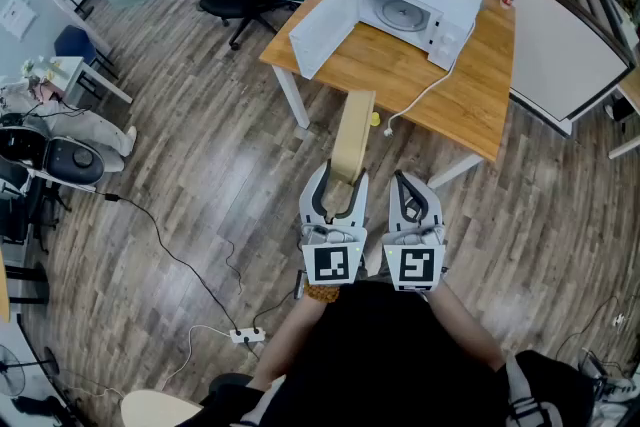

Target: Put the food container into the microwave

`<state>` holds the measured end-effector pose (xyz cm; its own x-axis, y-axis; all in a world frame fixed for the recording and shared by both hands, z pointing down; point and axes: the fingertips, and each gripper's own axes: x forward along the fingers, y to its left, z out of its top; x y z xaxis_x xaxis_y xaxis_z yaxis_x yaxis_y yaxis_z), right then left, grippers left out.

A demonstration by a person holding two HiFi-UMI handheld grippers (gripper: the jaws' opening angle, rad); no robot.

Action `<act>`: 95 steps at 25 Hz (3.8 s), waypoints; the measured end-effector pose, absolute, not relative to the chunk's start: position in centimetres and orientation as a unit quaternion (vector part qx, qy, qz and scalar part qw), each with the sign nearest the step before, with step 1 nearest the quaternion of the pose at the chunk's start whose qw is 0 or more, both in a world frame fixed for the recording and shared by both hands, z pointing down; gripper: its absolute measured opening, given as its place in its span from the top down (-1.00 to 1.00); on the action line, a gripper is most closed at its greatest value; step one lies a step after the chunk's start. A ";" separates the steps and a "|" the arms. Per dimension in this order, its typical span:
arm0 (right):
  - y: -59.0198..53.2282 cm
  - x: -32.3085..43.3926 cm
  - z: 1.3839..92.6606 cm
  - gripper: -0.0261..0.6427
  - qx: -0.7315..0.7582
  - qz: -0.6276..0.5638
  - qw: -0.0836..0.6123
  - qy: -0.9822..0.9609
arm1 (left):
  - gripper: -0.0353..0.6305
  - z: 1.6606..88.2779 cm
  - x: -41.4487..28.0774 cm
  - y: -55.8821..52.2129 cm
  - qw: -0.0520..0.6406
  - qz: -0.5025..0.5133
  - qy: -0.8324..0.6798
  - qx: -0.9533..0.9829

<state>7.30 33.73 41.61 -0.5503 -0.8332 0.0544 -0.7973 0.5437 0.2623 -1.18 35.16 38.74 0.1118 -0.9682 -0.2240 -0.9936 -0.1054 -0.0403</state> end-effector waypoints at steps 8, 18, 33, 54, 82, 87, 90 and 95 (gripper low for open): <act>32.9 7.6 42.8 0.86 0.468 -0.064 0.095 -0.876 | 0.17 39.2 -1.5 35.0 0.085 0.066 0.663 -0.741; 31.6 8.8 43.5 0.89 0.485 -0.055 0.096 -0.867 | 0.17 40.3 -0.5 33.3 0.065 0.065 0.653 -0.751; 27.9 11.5 45.3 0.90 0.506 -0.031 0.129 -0.852 | 0.17 41.3 0.5 30.4 0.039 0.064 0.646 -0.760; 24.1 11.1 47.0 0.90 0.502 -0.016 0.153 -0.851 | 0.17 41.2 1.1 26.4 0.031 0.064 0.624 -0.778; 15.2 10.3 47.8 0.90 0.444 -0.032 0.210 -0.871 | 0.17 42.2 2.8 19.1 -0.012 0.046 0.619 -0.784; 12.9 10.5 48.2 0.90 0.435 -0.032 0.216 -0.874 | 0.17 42.6 1.8 17.1 -0.016 0.038 0.635 -0.772; 11.6 10.7 48.4 0.90 0.430 -0.027 0.216 -0.876 | 0.17 42.9 1.5 15.8 -0.022 0.037 0.643 -0.765; 9.6 11.9 49.3 0.90 0.430 -0.016 0.216 -0.877 | 0.17 43.7 1.9 13.6 -0.018 0.018 0.644 -0.764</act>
<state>11.86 9.60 49.27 -0.5377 -0.7600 0.3651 -0.7463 0.6305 0.2135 1.95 13.63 43.69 0.1686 -0.9857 -0.0048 -0.9844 -0.1686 0.0503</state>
